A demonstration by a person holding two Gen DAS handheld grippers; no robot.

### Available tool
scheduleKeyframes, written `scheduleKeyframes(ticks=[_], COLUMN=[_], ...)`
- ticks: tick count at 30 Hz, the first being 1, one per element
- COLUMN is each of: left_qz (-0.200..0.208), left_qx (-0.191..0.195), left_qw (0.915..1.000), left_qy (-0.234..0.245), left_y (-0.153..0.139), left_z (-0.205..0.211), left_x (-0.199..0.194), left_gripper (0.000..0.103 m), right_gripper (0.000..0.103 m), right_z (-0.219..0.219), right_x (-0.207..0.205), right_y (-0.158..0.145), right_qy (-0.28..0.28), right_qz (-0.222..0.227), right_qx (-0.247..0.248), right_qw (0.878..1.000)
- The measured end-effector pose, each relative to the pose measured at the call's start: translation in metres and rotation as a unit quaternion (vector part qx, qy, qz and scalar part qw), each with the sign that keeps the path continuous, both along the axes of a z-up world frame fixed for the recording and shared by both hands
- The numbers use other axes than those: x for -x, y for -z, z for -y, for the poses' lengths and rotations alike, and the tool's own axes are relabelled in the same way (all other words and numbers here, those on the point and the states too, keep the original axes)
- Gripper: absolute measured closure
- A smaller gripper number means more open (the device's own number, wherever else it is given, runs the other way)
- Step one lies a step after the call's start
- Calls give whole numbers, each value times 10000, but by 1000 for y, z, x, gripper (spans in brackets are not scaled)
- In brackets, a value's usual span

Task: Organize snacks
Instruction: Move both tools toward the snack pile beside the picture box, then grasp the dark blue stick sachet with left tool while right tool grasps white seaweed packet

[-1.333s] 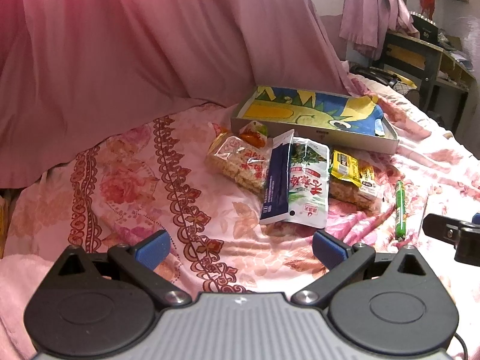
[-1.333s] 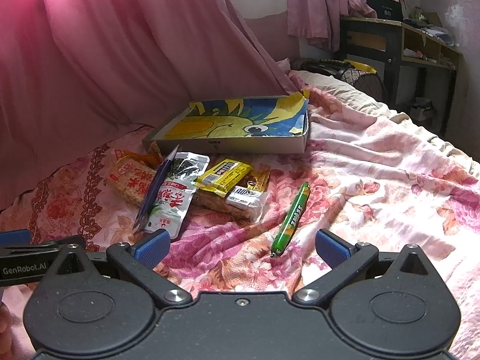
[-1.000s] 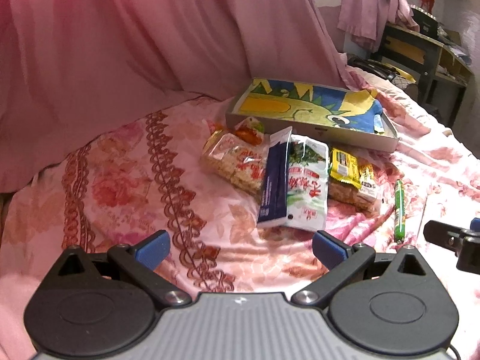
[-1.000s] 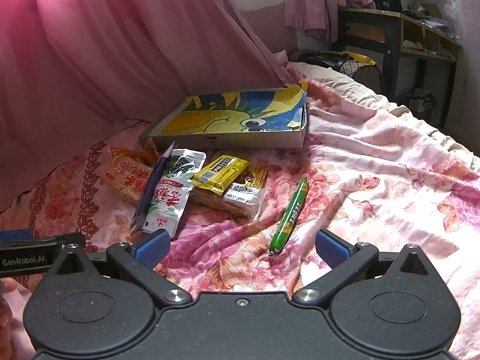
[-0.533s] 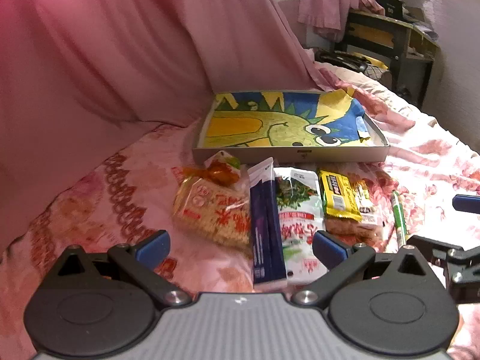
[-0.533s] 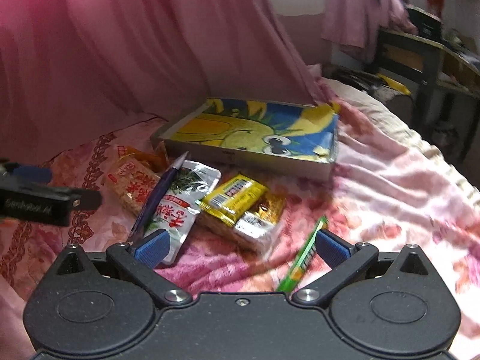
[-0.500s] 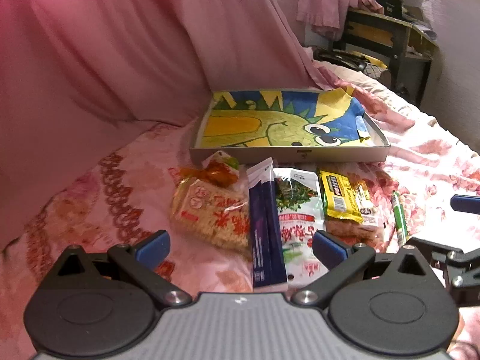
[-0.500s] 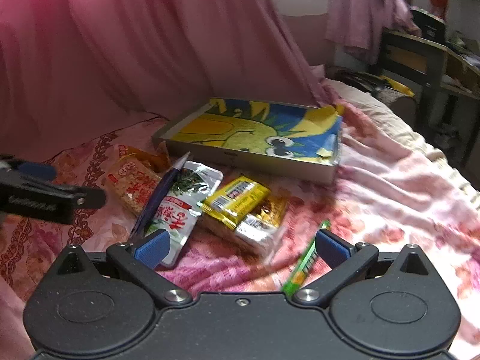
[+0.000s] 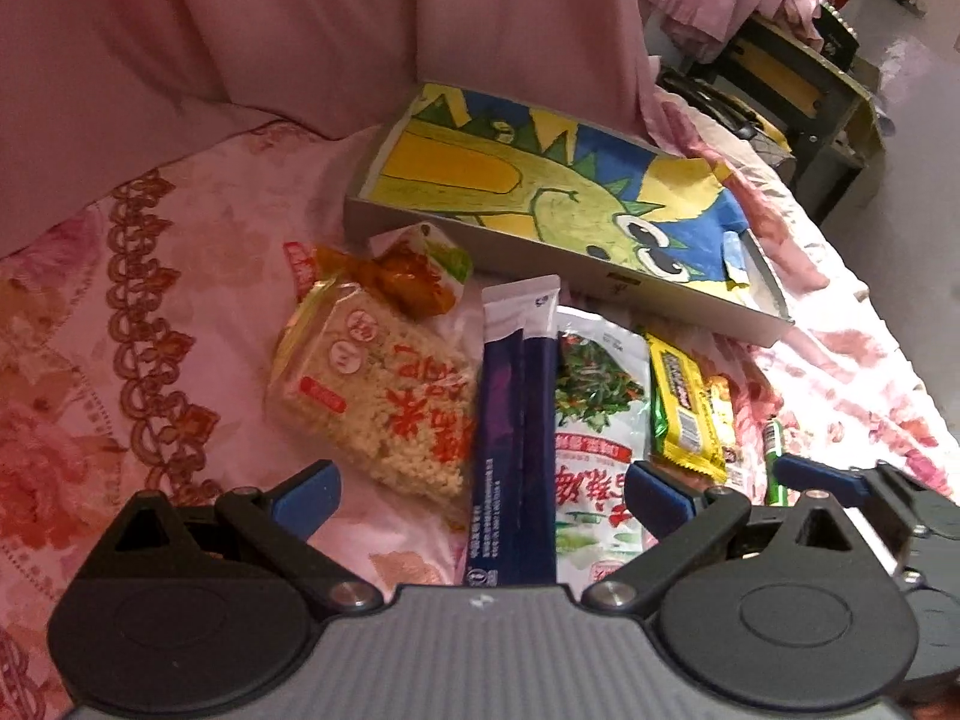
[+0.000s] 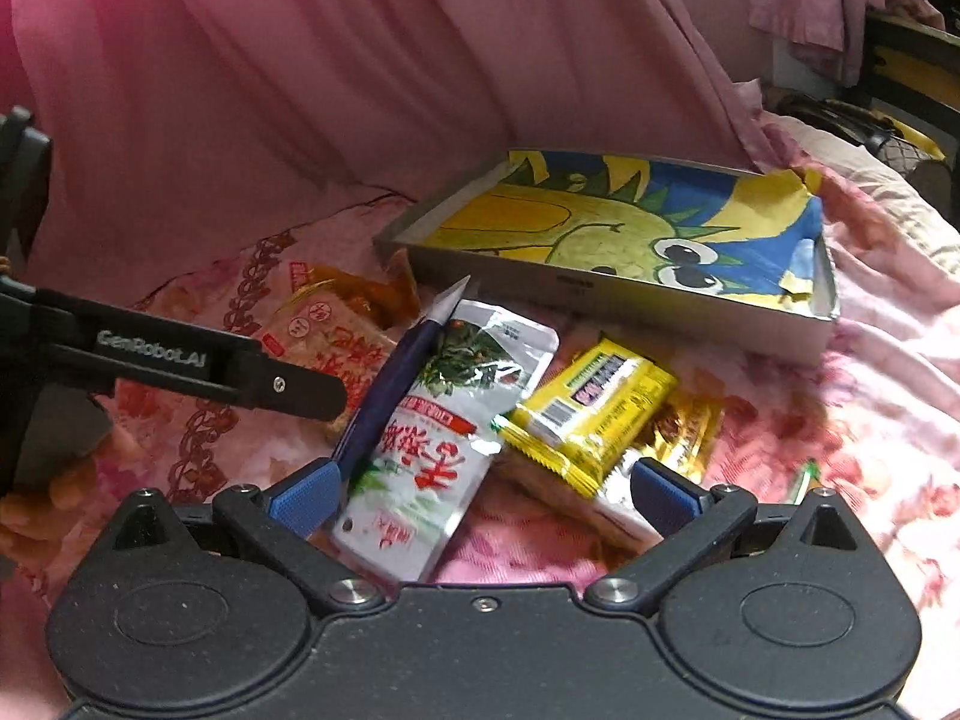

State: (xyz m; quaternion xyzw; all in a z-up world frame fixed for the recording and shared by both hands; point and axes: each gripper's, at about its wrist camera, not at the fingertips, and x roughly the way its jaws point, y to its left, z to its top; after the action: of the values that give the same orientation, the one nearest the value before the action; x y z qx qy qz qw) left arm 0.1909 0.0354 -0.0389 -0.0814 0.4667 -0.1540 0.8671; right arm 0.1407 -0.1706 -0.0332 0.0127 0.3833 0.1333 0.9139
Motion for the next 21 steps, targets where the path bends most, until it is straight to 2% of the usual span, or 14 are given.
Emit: scheduleKeyframes(ticks=[3, 7, 10, 15, 19, 21], left_qz=[59, 194, 247, 171, 79, 7], left_qx=[100, 3, -119, -83, 3, -23], left_qw=[9997, 9983, 9967, 9960, 9961, 9962], left_qy=[230, 548, 765, 871, 883, 871], left_y=[1, 3, 6, 11, 16, 19], left_z=[4, 16, 23, 26, 25, 24], left_x=[-5, -9, -12, -17, -23, -26], left_gripper=[1, 5, 12, 28, 43, 47], right_gripper=[1, 1, 2, 12, 26, 30], right_z=[-3, 1, 4, 4, 0, -1], right_x=[-6, -10, -12, -13, -15, -17], right_y=[8, 14, 17, 21, 25, 29], right_qy=[79, 179, 249, 165, 60, 72], right_qz=[-189, -336, -419, -522, -622, -712], right_qx=[-15, -151, -281, -465, -612, -708], right_qw=[9998, 9992, 9984, 9974, 9962, 9949])
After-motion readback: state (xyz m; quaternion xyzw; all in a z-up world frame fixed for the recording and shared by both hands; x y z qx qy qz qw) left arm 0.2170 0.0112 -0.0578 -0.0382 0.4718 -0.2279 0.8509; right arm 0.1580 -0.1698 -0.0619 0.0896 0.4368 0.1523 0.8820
